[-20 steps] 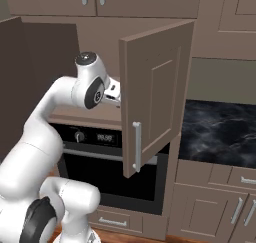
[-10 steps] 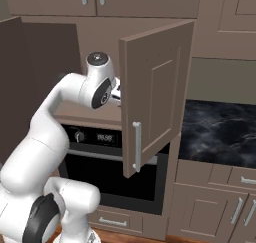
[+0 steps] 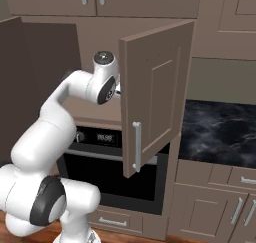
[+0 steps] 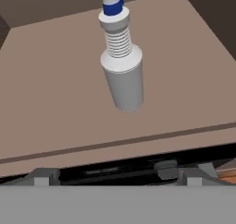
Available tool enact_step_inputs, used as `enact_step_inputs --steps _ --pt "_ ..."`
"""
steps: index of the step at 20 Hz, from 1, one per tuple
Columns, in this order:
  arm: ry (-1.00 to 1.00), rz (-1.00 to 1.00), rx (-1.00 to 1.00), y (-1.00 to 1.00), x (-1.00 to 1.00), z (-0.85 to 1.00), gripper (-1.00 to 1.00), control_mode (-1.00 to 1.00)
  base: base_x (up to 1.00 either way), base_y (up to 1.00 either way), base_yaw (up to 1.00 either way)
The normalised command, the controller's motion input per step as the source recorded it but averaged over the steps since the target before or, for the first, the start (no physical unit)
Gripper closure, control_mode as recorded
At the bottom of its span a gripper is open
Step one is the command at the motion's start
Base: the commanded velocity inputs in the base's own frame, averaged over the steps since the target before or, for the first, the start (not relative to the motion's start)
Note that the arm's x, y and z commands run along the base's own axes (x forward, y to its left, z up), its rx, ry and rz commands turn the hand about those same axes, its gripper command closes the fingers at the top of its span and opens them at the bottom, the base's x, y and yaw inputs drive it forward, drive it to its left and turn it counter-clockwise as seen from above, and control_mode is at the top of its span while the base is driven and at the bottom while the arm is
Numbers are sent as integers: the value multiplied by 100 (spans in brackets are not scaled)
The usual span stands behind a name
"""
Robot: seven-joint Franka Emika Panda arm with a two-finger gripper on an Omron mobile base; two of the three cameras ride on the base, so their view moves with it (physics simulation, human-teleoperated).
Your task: Open the cabinet. Pick the spray and place it next to the sink. Then close the cabinet.
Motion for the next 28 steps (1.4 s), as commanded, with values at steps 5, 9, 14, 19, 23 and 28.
enact_step_inputs --steps 5,9,14,19,23,28 --pt "-2 2 0 0 23 0 -100 -100 0 0 0" --pt "0 0 0 0 11 0 -100 -100 0 0 0" --pt "-4 0 0 0 24 -5 -100 -100 0 0 0" --pt "-8 0 0 0 24 -16 -100 -100 0 0 0" --pt "-12 0 0 0 23 -17 -100 -100 0 0 0" --pt "-10 0 0 -1 13 -1 -100 -100 0 0 0"
